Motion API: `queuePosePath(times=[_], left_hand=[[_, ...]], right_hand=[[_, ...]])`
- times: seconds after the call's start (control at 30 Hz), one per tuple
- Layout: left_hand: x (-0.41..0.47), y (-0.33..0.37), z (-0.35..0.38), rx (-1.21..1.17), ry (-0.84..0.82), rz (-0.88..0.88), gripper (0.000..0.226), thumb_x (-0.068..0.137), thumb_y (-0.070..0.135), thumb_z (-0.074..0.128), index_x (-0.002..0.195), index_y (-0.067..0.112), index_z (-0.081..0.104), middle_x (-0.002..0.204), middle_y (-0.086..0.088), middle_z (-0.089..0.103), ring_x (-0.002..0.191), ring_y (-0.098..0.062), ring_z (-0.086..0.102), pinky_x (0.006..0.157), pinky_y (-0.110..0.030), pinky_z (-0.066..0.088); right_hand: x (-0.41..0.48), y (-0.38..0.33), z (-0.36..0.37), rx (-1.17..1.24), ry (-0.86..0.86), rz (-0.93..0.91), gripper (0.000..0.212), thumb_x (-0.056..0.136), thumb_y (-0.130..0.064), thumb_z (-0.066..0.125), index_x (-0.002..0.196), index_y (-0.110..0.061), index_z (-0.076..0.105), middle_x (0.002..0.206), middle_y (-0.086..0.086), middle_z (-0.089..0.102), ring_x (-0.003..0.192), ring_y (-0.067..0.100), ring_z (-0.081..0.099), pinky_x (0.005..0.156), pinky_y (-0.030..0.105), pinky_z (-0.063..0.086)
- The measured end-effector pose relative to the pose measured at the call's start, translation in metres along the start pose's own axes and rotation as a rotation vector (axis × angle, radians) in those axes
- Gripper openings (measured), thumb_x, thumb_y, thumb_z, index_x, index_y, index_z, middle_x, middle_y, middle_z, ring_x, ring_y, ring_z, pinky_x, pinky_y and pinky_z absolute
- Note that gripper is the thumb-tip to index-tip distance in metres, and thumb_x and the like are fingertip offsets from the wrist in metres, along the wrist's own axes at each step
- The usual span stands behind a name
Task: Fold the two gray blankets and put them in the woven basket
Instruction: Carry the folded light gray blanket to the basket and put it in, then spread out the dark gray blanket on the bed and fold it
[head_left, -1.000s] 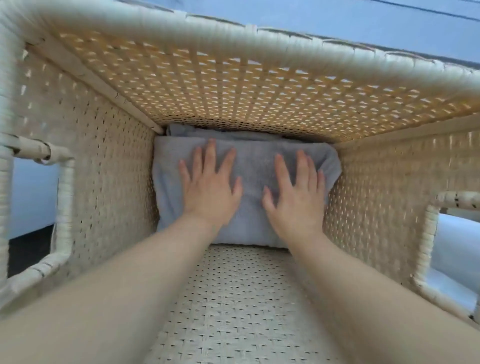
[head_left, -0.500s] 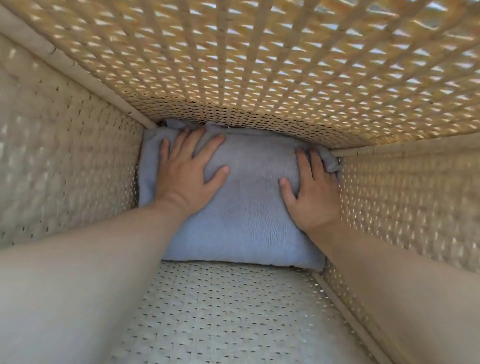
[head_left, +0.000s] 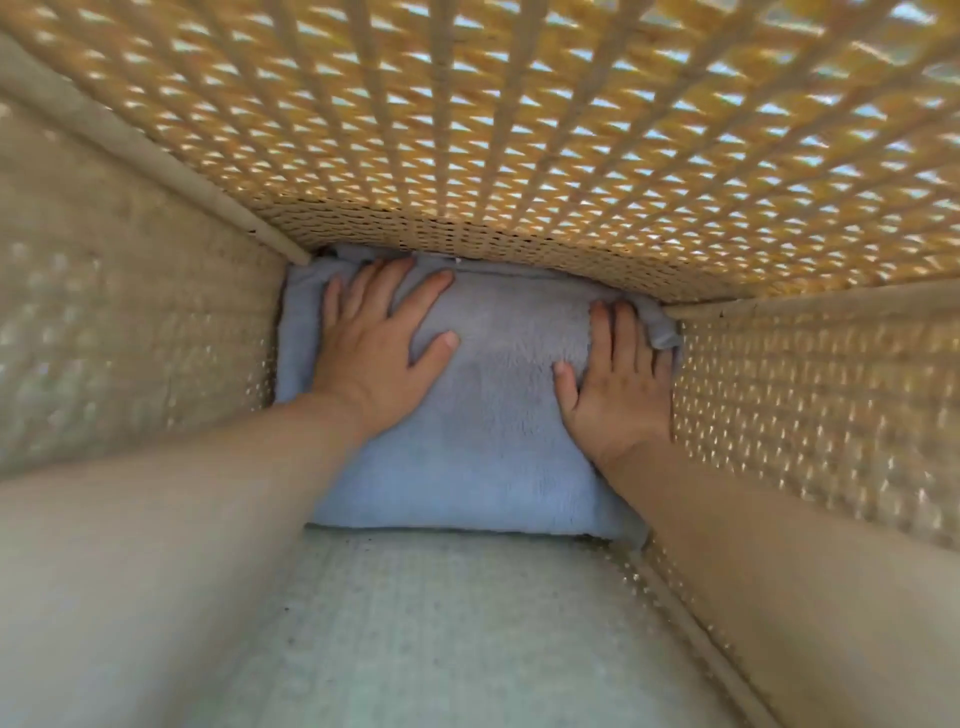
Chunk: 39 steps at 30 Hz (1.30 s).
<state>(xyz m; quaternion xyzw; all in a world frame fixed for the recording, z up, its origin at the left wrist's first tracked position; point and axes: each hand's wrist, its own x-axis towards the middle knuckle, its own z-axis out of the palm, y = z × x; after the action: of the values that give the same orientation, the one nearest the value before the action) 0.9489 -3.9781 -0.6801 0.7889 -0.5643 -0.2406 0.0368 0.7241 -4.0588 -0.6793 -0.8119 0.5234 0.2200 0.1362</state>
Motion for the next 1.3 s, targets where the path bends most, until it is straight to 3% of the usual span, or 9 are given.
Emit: queuePosePath(times=[0.1, 0.17, 0.3, 0.47, 0.6, 0.7, 0.93, 1.17, 1.3], left_hand=[[-0.013, 0.010, -0.030, 0.023, -0.197, -0.042, 0.063, 0.091, 0.057, 0.031, 0.149, 0.038, 0.017, 0.160, -0.003, 0.009, 0.146, -0.027, 0.007, 0.115, -0.048, -0.001], [-0.031, 0.020, -0.061, 0.061, -0.250, -0.096, 0.061, 0.094, 0.048, 0.037, 0.150, 0.031, 0.018, 0.161, -0.009, 0.004, 0.145, -0.032, 0.011, 0.116, -0.050, 0.008], [-0.083, 0.054, -0.140, 0.066, -0.282, -0.208, 0.055, 0.096, 0.034, 0.042, 0.148, 0.021, 0.030, 0.157, -0.015, 0.020, 0.131, -0.037, 0.040, 0.105, -0.041, 0.036], [-0.147, 0.103, -0.250, -0.048, -0.357, -0.270, 0.043, 0.096, 0.034, 0.041, 0.136, 0.021, 0.045, 0.145, -0.009, 0.038, 0.124, -0.033, 0.048, 0.099, -0.043, 0.043], [-0.180, 0.143, -0.375, -0.175, -0.231, -0.197, 0.024, 0.093, 0.026, 0.041, 0.090, 0.020, 0.064, 0.099, -0.006, 0.067, 0.087, -0.026, 0.057, 0.074, -0.033, 0.047], [-0.203, 0.180, -0.486, -0.226, -0.162, -0.115, 0.024, 0.089, 0.020, 0.046, 0.076, 0.014, 0.065, 0.071, -0.002, 0.060, 0.071, -0.021, 0.049, 0.060, -0.027, 0.031], [-0.266, 0.241, -0.669, -0.323, 0.078, -0.052, 0.023, 0.087, 0.018, 0.048, 0.074, 0.008, 0.063, 0.063, -0.002, 0.059, 0.063, -0.018, 0.050, 0.056, -0.030, 0.036], [-0.386, 0.241, -0.705, -0.417, 0.400, -0.342, 0.025, 0.085, 0.022, 0.048, 0.066, 0.008, 0.056, 0.058, -0.003, 0.053, 0.055, -0.010, 0.043, 0.052, -0.021, 0.034], [-0.502, 0.232, -0.673, -0.487, 0.533, -0.664, 0.028, 0.081, 0.026, 0.049, 0.054, 0.018, 0.048, 0.048, 0.007, 0.046, 0.051, -0.006, 0.041, 0.052, -0.014, 0.033]], right_hand=[[-0.017, -0.002, -0.030, -0.017, -0.075, 0.004, 0.069, 0.097, -0.050, 0.023, 0.153, -0.013, 0.008, 0.160, 0.012, 0.013, 0.144, 0.029, 0.019, 0.113, 0.046, 0.017], [-0.035, -0.009, -0.061, -0.030, -0.100, 0.003, 0.065, 0.097, -0.047, 0.029, 0.149, -0.010, 0.018, 0.155, 0.016, 0.022, 0.140, 0.032, 0.025, 0.112, 0.046, 0.018], [-0.087, -0.018, -0.132, 0.023, -0.160, 0.087, 0.046, 0.097, -0.035, 0.040, 0.130, -0.004, 0.043, 0.131, 0.021, 0.048, 0.118, 0.037, 0.048, 0.096, 0.041, 0.037], [-0.157, -0.012, -0.252, 0.331, -0.478, 0.216, 0.032, 0.094, -0.019, 0.044, 0.114, 0.000, 0.059, 0.121, 0.021, 0.060, 0.114, 0.034, 0.056, 0.084, 0.030, 0.042], [-0.234, -0.007, -0.385, 0.622, -0.400, 0.346, 0.019, 0.087, -0.012, 0.045, 0.077, -0.008, 0.061, 0.091, 0.020, 0.066, 0.093, 0.034, 0.062, 0.081, 0.035, 0.051], [-0.306, -0.002, -0.487, 0.723, -0.280, 0.350, 0.022, 0.086, -0.015, 0.049, 0.065, -0.013, 0.057, 0.082, 0.014, 0.066, 0.084, 0.031, 0.060, 0.075, 0.035, 0.051], [-0.440, 0.001, -0.621, 0.758, 0.014, 0.173, 0.023, 0.078, -0.020, 0.050, 0.057, -0.016, 0.044, 0.053, -0.005, 0.044, 0.054, 0.010, 0.037, 0.049, 0.024, 0.031], [-0.465, 0.000, -0.632, 0.711, -0.040, -0.171, 0.037, 0.075, -0.011, 0.052, 0.042, -0.022, 0.038, 0.039, -0.008, 0.033, 0.042, 0.008, 0.028, 0.041, 0.018, 0.023], [-0.467, -0.026, -0.632, 0.506, -0.146, -0.405, 0.031, 0.077, -0.015, 0.053, 0.053, -0.017, 0.033, 0.044, -0.006, 0.030, 0.042, 0.008, 0.025, 0.041, 0.022, 0.019]])
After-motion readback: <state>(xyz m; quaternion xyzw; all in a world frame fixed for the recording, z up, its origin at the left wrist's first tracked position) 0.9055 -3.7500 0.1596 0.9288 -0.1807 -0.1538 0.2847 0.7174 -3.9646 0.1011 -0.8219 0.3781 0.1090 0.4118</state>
